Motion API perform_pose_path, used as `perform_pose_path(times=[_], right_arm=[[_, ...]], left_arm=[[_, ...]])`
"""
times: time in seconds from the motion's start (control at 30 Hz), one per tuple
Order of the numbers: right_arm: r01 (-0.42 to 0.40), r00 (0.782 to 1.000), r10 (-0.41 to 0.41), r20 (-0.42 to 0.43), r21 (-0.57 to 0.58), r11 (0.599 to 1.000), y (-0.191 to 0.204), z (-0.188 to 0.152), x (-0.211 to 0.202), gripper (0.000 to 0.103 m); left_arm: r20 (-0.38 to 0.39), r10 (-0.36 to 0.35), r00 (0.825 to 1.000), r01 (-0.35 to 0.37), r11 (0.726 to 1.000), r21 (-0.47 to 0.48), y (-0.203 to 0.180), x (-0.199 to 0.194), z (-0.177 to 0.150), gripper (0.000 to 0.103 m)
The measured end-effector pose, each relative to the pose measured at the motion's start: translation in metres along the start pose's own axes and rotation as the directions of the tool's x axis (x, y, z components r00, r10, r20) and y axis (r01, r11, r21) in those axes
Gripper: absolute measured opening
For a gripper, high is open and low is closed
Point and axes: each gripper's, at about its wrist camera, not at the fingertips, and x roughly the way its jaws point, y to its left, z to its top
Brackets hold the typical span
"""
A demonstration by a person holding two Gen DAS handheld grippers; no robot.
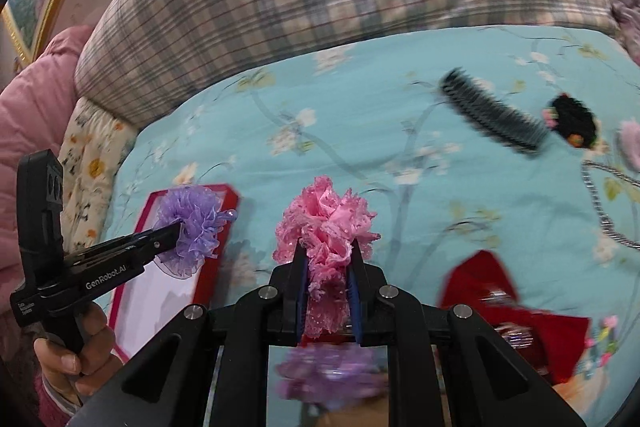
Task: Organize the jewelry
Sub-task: 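Carry both scrunchies over the red-rimmed tray with both tools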
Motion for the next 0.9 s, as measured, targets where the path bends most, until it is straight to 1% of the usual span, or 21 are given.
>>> perform_pose_path(times=[0.2,0.33,0.43,0.53,0.7,0.9], right_arm=[[-0.067,0.997,0.066,-0.03,-0.035,0.997,0.039,-0.003,0.022,0.016],[-0.108,0.994,0.106,-0.042,-0.068,0.992,0.068,0.0,0.035,0.016],[-0.137,0.99,0.134,-0.044,-0.09,0.986,0.087,0.002,0.042,0.016],[-0.162,0.986,0.157,-0.057,-0.103,0.981,0.105,0.004,0.055,0.016],[-0.179,0.982,0.17,-0.078,-0.123,0.976,0.13,0.009,0.083,0.016],[-0.167,0.981,0.151,-0.124,-0.128,0.978,0.14,0.009,0.119,0.016]], left_arm=[[0.017,0.045,0.999,-0.044,0.998,-0.046,0.039,-0.016,-0.007,0.009],[0.03,0.064,0.998,-0.061,0.995,-0.08,0.064,-0.024,-0.01,0.009],[0.03,0.089,0.996,-0.085,0.992,-0.098,0.082,-0.024,-0.01,0.009],[0.023,0.097,0.995,-0.093,0.988,-0.122,0.099,-0.023,-0.01,0.009],[0.008,0.114,0.993,-0.111,0.981,-0.16,0.127,-0.013,-0.01,0.009],[-0.009,0.109,0.994,-0.109,0.975,-0.194,0.147,0.003,-0.008,0.009]])
